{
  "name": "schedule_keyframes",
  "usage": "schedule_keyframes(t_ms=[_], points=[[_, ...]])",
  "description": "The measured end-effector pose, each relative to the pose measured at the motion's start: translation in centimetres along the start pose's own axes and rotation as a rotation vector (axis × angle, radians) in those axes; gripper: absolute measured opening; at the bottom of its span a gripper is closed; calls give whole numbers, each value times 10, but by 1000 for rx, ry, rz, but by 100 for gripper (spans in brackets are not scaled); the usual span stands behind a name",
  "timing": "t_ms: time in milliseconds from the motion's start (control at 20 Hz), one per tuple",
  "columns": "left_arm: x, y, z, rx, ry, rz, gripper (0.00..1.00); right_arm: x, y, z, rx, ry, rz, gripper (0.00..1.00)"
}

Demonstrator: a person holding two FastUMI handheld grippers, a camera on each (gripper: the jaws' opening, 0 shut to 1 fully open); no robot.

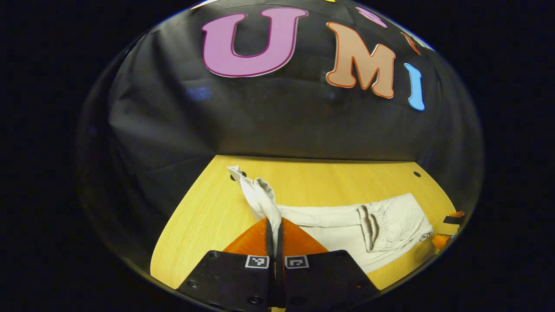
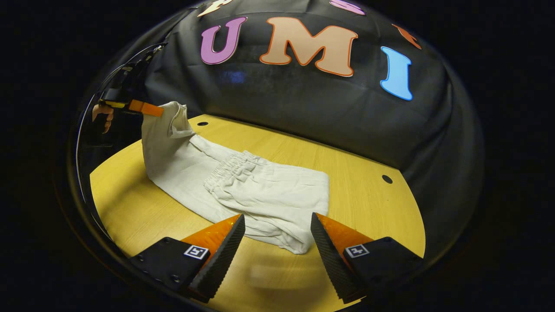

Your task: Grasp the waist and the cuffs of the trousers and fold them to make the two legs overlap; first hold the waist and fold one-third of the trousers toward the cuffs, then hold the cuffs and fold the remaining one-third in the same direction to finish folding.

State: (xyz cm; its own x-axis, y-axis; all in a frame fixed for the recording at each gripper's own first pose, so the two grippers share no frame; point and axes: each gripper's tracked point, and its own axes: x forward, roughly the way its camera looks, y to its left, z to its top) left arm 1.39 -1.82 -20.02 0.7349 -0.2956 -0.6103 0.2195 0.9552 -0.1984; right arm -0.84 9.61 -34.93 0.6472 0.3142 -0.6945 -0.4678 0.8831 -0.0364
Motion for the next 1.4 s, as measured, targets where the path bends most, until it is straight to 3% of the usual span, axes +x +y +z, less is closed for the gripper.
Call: schedule_keyframes(t_ms=[1000,1200,1400], points=[[29,-222,52,176,-40,-275,0,-29,-88,-36,128,-4,-80,98],[32,-268,42,168,-23,-337,0,-30,-102,-42,138,1,-84,98],[33,-308,27,92,2,-407,0,-29,-110,-42,161,-2,-77,98]])
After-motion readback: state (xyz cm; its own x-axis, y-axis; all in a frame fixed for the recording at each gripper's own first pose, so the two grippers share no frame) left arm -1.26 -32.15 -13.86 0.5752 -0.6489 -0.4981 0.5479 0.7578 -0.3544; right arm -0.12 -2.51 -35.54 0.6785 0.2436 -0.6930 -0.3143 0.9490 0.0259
